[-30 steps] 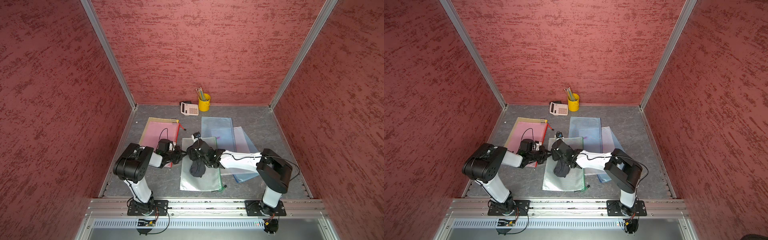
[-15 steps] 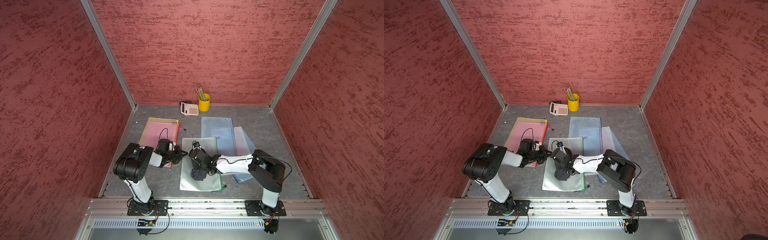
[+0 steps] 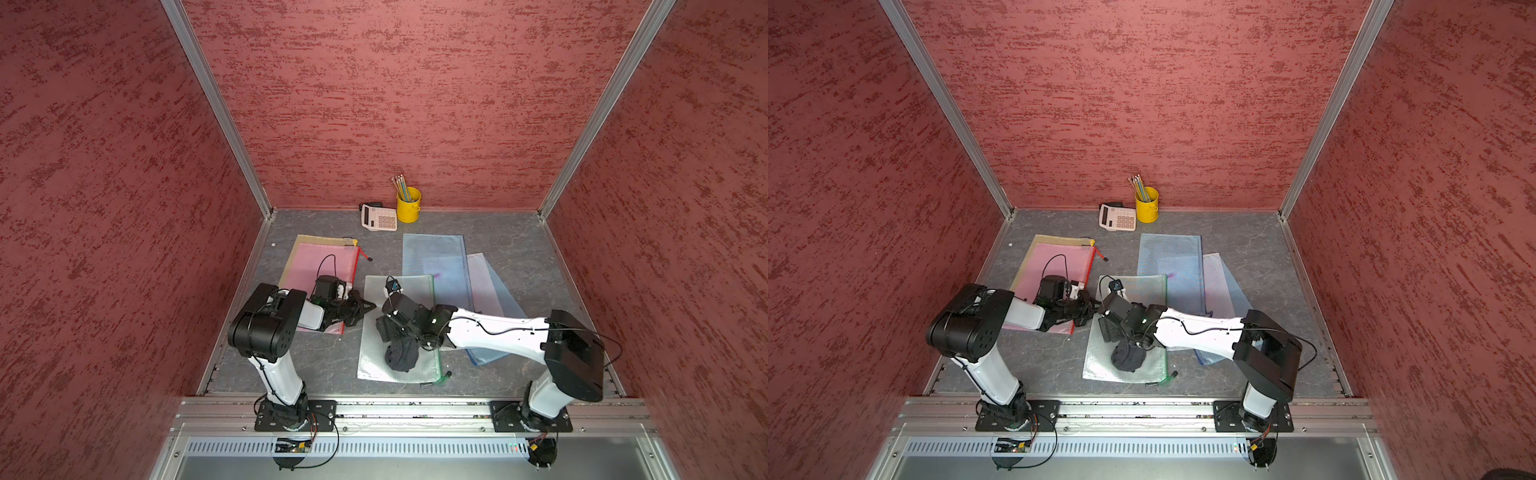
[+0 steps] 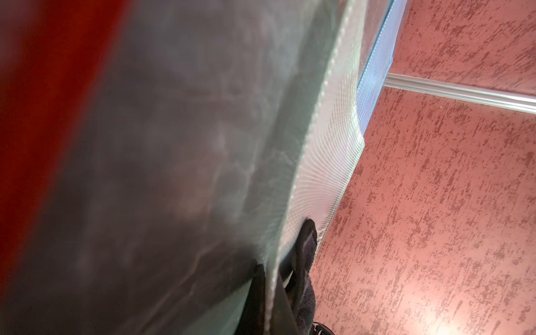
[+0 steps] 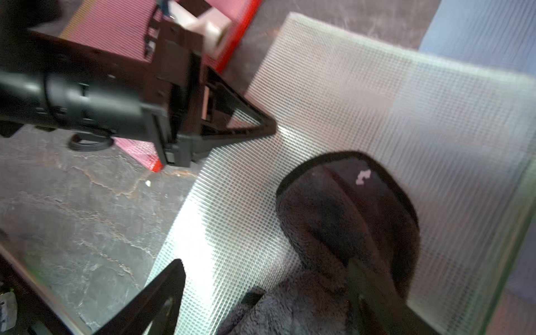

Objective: Wipe the document bag
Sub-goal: Wipe the dirt from the document bag, then adjust the cleaning item in the document bag.

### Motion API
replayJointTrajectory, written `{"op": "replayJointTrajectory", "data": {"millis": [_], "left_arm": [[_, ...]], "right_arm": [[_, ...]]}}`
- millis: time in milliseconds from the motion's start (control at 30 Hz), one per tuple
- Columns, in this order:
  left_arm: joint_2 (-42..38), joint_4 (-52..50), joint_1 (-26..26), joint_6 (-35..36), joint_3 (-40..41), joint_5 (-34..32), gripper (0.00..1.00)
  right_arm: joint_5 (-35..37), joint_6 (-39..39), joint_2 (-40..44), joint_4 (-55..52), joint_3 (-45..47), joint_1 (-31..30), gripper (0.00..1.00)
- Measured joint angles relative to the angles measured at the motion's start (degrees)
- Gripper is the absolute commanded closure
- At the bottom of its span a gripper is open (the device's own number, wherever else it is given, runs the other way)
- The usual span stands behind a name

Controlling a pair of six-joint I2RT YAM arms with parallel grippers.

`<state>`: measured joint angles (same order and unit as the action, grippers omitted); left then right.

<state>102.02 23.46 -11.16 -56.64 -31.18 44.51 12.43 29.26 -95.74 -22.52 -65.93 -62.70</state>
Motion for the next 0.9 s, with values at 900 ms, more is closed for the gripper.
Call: {"op": "replayJointTrajectory", "data": {"millis": [900], "left_arm": [[3.0,-22.2,2.8,19.0,-11.3,4.7,1.00]], "right_arm": [[-3.3,-25.4,-11.4,-2.0,-0.4,0.2,0.30]]}}
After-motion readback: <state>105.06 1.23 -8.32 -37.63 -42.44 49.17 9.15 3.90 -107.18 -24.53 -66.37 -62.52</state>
